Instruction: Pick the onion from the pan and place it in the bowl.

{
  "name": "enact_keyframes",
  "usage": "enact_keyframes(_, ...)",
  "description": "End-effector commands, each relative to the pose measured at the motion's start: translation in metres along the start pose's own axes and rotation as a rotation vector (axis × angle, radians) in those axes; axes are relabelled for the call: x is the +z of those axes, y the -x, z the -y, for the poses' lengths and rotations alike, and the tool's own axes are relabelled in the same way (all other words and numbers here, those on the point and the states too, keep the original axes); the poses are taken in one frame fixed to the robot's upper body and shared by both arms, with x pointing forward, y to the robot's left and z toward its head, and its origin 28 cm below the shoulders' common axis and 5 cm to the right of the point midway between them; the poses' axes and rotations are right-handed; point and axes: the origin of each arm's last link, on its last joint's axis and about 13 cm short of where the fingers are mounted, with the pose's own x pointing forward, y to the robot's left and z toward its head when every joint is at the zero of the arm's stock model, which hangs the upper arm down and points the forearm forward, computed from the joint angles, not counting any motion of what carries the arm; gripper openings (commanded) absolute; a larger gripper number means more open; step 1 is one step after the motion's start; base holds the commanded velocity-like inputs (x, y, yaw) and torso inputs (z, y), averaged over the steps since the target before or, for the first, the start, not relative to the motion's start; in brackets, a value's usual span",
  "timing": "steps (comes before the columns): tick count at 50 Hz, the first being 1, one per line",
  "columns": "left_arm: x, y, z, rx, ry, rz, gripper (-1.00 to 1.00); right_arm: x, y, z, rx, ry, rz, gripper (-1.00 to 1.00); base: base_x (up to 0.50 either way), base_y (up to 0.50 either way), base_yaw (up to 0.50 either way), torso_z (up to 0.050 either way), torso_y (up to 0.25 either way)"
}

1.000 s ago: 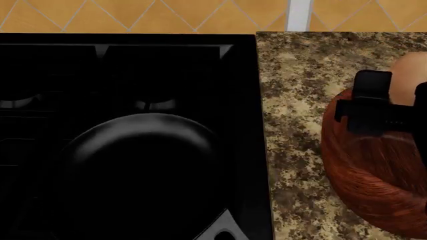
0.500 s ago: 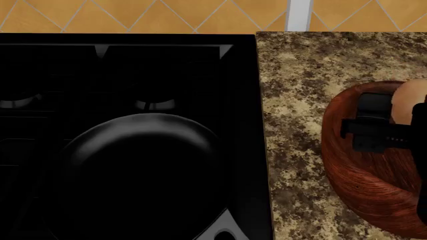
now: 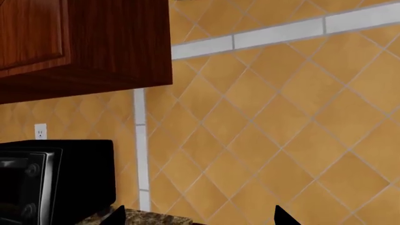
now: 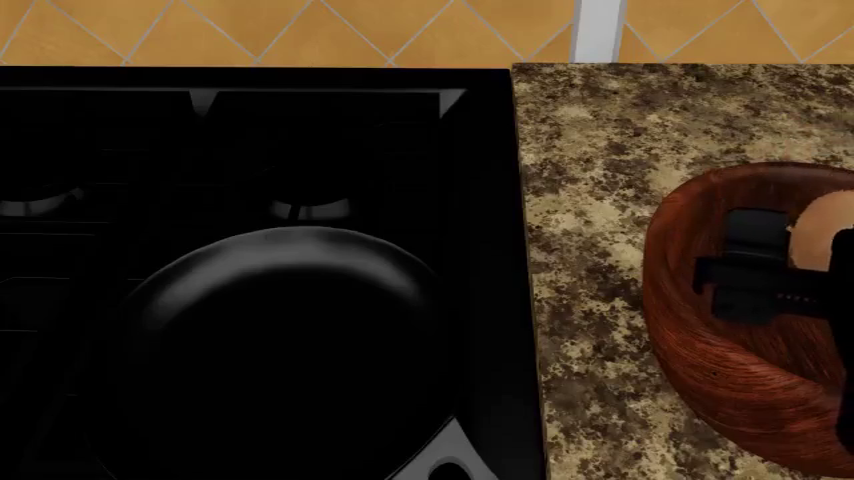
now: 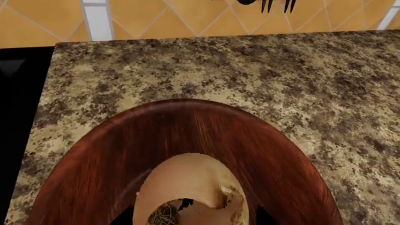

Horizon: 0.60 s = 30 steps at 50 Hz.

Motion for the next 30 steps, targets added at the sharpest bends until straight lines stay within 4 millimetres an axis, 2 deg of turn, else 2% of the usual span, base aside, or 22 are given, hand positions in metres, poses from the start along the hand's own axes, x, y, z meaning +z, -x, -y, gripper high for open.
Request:
enact_keyframes(1,-0.001,0.001,-0.001,0.004,0.001,-0.006,1.00,-0.001,0.001,0.002,0.011,-0.006,-0.005,1.00,0.00,0.00,0.00,0.000,0.000)
enact_keyframes(2,-0.004,0.002,-0.001,0.005,0.001,-0.006,1.00,0.000,0.001,0.003,0.013,-0.011,-0.004,1.00,0.00,0.00,0.00,0.000,0.000)
enact_keyframes(3,0.003,-0.001,-0.002,0.005,0.001,-0.007,1.00,0.000,0.002,0.002,0.017,-0.008,-0.003,1.00,0.00,0.00,0.00,0.000,0.000)
enact_keyframes(4,-0.002,0.002,-0.001,0.005,0.001,-0.007,1.00,0.000,0.002,0.002,0.016,-0.010,-0.003,1.00,0.00,0.00,0.00,0.000,0.000)
enact_keyframes(5,0.003,-0.001,-0.002,0.005,0.002,-0.007,1.00,0.000,0.002,0.003,0.018,-0.011,-0.003,1.00,0.00,0.00,0.00,0.000,0.000)
enact_keyframes(6,-0.004,0.002,-0.001,0.005,0.002,-0.008,1.00,0.001,0.002,0.003,0.017,-0.013,-0.002,1.00,0.00,0.00,0.00,0.000,0.000)
enact_keyframes(8,-0.006,0.002,-0.001,0.004,0.002,-0.010,1.00,0.001,0.003,0.003,0.023,-0.020,0.001,1.00,0.00,0.00,0.00,0.000,0.000)
enact_keyframes(9,0.002,-0.001,-0.001,0.004,0.001,-0.010,1.00,0.002,0.004,0.004,0.024,-0.022,0.003,1.00,0.00,0.00,0.00,0.000,0.000)
enact_keyframes(12,-0.006,0.002,0.000,0.003,0.000,-0.009,1.00,0.002,0.005,0.004,0.025,-0.024,0.008,1.00,0.00,0.00,0.00,0.000,0.000)
enact_keyframes(13,0.001,-0.001,0.000,0.002,0.000,-0.010,1.00,0.003,0.006,0.005,0.026,-0.027,0.010,1.00,0.00,0.00,0.00,0.000,0.000)
enact_keyframes(15,-0.006,0.002,0.000,0.003,0.000,-0.012,1.00,0.004,0.007,0.005,0.027,-0.028,0.015,1.00,0.00,0.00,0.00,0.000,0.000)
enact_keyframes(17,-0.005,0.003,0.000,0.003,-0.001,-0.009,1.00,0.006,0.009,0.006,0.029,-0.033,0.025,1.00,0.00,0.00,0.00,0.000,0.000)
enact_keyframes(18,0.003,0.000,-0.001,0.004,-0.001,-0.007,1.00,0.007,0.010,0.006,0.031,-0.037,0.027,1.00,0.00,0.00,0.00,0.000,0.000)
enact_keyframes(21,0.005,0.000,0.000,0.001,-0.001,-0.005,1.00,0.013,0.018,0.008,0.033,-0.045,0.056,1.00,0.00,0.00,0.00,0.000,0.000)
enact_keyframes(24,-0.004,0.003,0.000,0.001,0.002,-0.005,1.00,0.019,0.026,0.009,0.039,-0.048,0.081,1.00,0.00,0.00,0.00,0.000,0.000)
enact_keyframes(26,0.005,0.001,-0.002,0.002,0.003,-0.003,1.00,0.024,0.035,0.011,0.041,-0.050,0.112,1.00,0.00,0.00,0.00,0.000,0.000)
enact_keyframes(27,-0.001,0.004,-0.001,0.002,0.003,-0.002,1.00,0.028,0.040,0.012,0.045,-0.053,0.130,1.00,0.00,0.00,0.00,0.000,0.000)
enact_keyframes(29,0.008,0.002,-0.002,0.001,0.003,0.000,1.00,0.033,0.049,0.013,0.053,-0.054,0.159,1.00,0.00,0.00,0.00,0.000,0.000)
enact_keyframes(30,0.001,0.006,-0.001,0.001,0.004,0.001,1.00,0.036,0.055,0.014,0.057,-0.058,0.181,1.00,0.00,0.00,0.00,0.000,0.000)
